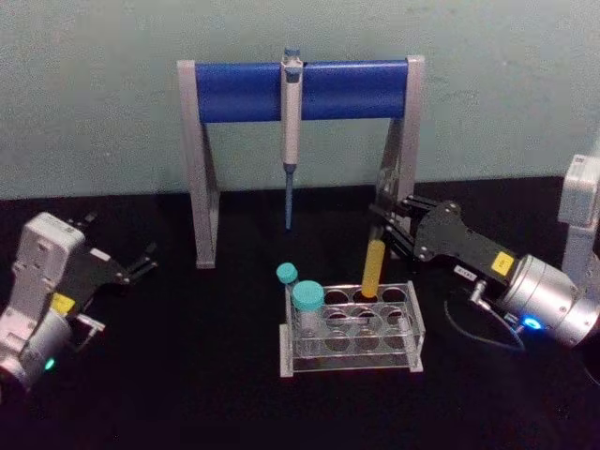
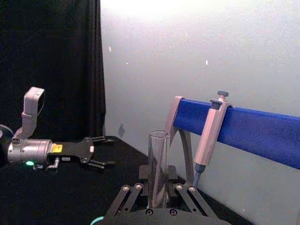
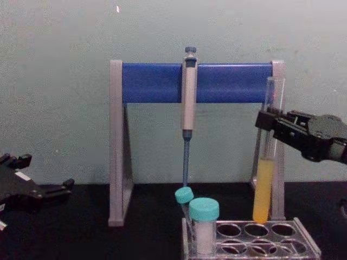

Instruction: Pick up the test tube from the test tube rack, shake it, then place it back into the test tube rack.

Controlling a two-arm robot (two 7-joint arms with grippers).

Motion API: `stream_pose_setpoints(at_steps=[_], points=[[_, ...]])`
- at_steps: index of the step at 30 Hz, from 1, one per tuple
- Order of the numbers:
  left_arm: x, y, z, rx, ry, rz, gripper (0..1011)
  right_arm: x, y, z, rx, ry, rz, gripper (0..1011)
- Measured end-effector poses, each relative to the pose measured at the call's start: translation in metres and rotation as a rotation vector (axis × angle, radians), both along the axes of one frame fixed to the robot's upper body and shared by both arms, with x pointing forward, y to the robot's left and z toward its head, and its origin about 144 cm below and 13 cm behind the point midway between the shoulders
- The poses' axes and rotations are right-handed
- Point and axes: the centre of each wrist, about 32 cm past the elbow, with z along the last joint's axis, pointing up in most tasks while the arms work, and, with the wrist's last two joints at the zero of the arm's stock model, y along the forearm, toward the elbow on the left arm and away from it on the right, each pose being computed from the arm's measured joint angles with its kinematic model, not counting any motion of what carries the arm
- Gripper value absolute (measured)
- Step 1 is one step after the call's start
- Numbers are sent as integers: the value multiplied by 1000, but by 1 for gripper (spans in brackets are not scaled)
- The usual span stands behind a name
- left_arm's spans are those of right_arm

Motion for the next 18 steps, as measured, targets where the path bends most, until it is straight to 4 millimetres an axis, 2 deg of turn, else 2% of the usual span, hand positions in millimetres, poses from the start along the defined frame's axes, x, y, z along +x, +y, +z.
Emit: stream_pose_setpoints(at_steps=[18], points=[[0,0,0,0,0,0,1001,13,6,-11,-28,33,-1,232]])
